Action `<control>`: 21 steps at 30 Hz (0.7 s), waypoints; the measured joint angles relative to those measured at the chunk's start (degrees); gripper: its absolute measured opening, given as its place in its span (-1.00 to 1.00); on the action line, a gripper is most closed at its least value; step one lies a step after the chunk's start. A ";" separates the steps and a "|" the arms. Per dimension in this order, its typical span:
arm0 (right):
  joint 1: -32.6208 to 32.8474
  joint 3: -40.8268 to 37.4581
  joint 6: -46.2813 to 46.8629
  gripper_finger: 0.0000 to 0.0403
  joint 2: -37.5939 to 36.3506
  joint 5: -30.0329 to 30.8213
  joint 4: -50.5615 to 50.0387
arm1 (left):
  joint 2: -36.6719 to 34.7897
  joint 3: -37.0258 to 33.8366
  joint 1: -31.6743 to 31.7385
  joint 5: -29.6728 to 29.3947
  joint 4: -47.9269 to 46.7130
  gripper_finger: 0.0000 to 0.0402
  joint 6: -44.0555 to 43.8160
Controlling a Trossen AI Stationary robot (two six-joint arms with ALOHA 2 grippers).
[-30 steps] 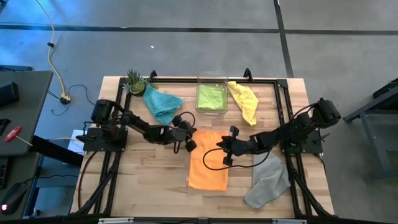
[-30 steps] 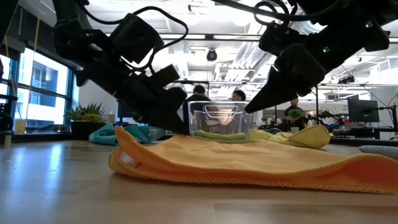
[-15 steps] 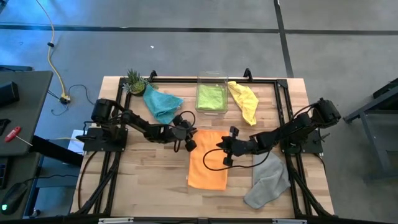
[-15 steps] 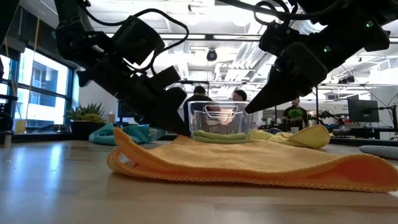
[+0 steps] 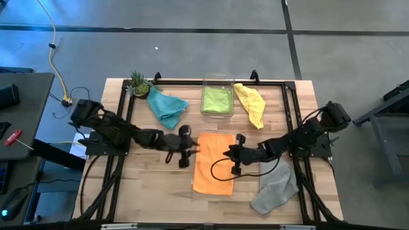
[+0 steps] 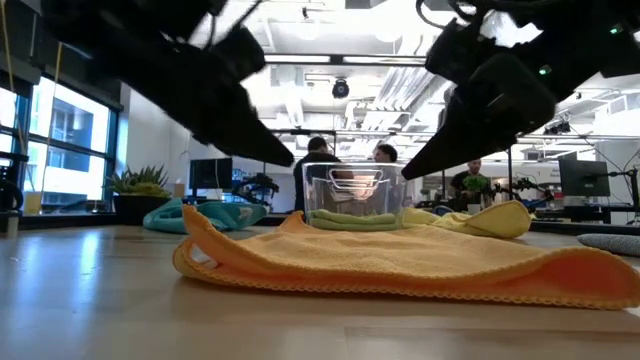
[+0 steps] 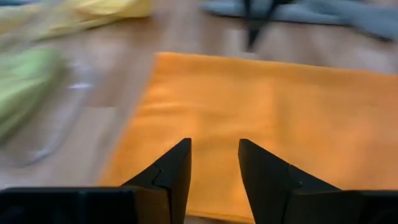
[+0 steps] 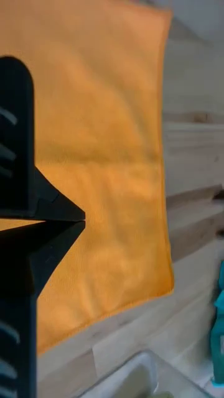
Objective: Fold microfiber towels
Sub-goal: Fold the orange microfiber cloth
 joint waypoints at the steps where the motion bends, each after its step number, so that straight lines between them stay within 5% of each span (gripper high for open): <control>1: 0.74 0.00 0.35 -1.00 0.00 0.40 0.06 | -0.53 -0.40 -1.09 1.47 0.11 -0.43 0.50; 13: 6.93 3.65 3.74 -0.81 -0.04 4.38 -4.32 | -1.47 -1.66 -14.22 6.78 -0.43 -0.90 3.95; 17: 8.77 7.68 4.12 -0.80 -0.02 6.97 -11.77 | -1.44 0.25 -18.68 2.98 -2.63 -0.99 3.41; 21: 11.02 9.82 6.26 -0.67 0.02 7.87 -16.38 | -0.70 5.20 -23.82 -4.60 -10.80 -0.87 3.41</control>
